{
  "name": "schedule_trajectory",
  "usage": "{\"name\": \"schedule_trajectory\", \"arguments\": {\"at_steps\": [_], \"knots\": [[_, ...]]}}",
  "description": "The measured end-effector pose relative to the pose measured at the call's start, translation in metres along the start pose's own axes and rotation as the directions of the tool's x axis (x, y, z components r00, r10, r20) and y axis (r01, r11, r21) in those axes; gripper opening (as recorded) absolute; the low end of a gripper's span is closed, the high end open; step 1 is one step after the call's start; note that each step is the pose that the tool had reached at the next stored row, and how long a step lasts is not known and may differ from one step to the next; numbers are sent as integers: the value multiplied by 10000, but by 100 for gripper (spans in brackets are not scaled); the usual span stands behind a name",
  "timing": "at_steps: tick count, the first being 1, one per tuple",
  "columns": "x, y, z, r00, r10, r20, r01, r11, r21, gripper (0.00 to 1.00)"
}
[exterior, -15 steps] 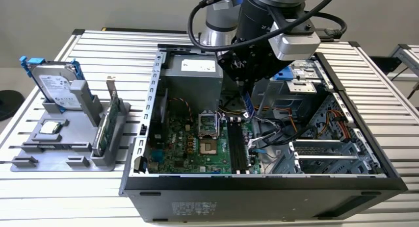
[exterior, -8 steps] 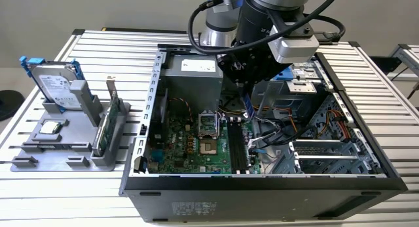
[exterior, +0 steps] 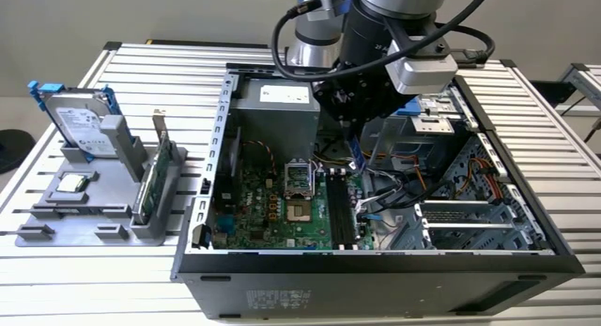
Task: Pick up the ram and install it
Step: 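Insert the ram into the slot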
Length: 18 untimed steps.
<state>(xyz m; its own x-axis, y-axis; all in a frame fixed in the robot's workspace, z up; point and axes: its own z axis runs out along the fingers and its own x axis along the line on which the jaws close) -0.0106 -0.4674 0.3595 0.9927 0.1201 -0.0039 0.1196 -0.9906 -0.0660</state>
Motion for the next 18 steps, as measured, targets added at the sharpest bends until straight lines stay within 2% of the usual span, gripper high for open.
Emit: {"name": "schedule_trajectory", "arguments": {"at_steps": [18], "knots": [[30,7,56,10000,0,0,0,10000,-1,0]]}}
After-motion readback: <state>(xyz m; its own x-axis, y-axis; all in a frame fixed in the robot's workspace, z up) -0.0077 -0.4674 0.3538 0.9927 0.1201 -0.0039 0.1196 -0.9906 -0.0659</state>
